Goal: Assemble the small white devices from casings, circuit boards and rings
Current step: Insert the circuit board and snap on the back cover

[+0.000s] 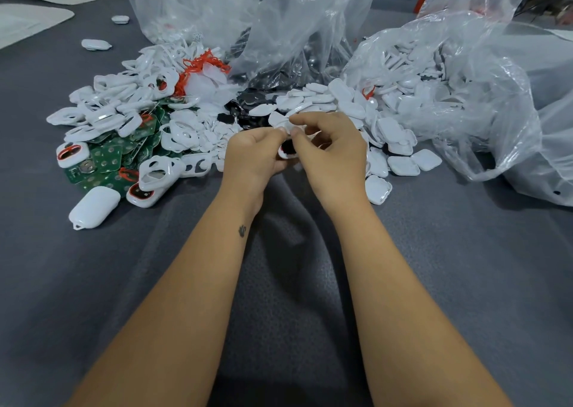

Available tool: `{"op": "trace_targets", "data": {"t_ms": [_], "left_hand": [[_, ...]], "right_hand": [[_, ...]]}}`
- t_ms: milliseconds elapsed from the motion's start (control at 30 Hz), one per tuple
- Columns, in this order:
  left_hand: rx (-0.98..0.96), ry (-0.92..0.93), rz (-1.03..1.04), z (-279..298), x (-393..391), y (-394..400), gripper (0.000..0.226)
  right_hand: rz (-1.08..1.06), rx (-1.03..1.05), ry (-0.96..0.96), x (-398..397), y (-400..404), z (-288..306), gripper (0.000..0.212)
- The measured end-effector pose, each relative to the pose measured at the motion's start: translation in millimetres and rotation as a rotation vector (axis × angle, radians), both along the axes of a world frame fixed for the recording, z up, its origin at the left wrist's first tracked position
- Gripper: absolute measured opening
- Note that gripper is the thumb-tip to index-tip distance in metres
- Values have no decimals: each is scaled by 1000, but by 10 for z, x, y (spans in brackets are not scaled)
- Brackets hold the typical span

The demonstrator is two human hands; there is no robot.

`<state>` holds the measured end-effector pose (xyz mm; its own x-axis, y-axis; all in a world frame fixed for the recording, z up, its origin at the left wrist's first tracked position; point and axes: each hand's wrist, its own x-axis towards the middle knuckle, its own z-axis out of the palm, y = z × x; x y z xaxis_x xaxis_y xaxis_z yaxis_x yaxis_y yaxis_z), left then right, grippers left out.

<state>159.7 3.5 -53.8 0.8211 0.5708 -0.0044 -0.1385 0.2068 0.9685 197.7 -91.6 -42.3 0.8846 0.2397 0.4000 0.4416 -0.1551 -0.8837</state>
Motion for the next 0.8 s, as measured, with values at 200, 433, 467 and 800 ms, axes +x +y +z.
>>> {"op": "trace_targets", "data": {"t_ms": [200, 433, 467, 800], "left_hand": [[54, 30, -39, -4, 6, 1, 23], [-76, -5, -109, 34, -7, 28, 32], [-93, -6, -117, 35, -5, 31, 32], [40, -10, -182, 14, -21, 31, 29]], "right_hand": [[-66, -142, -90, 84, -29, -57, 12], [-59, -59, -14, 91, -26, -38, 19], [-55, -21, 20, 91, -28, -31, 24], [-16, 130, 251, 93, -37, 3, 24]]}}
